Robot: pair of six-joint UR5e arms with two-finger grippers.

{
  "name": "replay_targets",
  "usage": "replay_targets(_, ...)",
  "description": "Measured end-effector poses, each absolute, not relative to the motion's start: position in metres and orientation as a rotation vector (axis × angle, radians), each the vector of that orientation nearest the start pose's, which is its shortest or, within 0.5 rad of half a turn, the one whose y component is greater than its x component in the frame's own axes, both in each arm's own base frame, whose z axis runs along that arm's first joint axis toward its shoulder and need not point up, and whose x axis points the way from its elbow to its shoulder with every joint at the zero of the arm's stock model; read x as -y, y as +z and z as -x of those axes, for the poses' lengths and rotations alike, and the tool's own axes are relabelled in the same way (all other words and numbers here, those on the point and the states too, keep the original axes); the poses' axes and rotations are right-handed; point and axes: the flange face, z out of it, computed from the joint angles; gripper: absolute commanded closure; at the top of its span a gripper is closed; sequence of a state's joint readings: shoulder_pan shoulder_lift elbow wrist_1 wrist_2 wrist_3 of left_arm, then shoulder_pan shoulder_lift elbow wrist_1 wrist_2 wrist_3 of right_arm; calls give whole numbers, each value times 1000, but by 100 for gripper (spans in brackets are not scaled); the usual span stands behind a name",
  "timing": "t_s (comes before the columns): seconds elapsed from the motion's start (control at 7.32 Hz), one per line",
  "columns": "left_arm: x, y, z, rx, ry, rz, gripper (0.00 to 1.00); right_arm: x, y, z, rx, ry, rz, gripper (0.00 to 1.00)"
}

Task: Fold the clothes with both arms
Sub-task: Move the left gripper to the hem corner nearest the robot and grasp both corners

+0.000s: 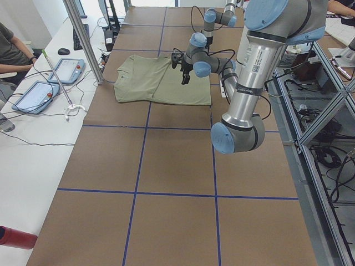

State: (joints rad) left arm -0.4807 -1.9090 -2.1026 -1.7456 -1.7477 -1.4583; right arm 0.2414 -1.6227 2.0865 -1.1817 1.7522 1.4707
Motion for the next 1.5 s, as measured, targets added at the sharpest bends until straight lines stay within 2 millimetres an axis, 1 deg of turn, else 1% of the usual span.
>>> replay_targets(0.14,322,242,-437,-1022,-244,-93,1,227,394,423,881,62,17,100)
replay_targets(0.41,270,263,-481,-974,-250,7,2,233,385,416,903,73,6,100)
replay_targets(0.55,253,273,-498,-947,-248,34,5,235,382,414,910,77,3,100)
replay_targets(0.68,247,286,-511,-916,-253,40,6,236,381,413,914,80,2,100)
replay_targets(0.82,245,295,-518,-892,-259,41,7,237,380,413,916,82,1,100)
replay_targets(1.09,243,310,-527,-838,-266,35,11,239,378,412,919,85,-1,100)
replay_targets(1.5,241,314,-529,-806,-269,33,18,241,378,410,919,89,-1,100)
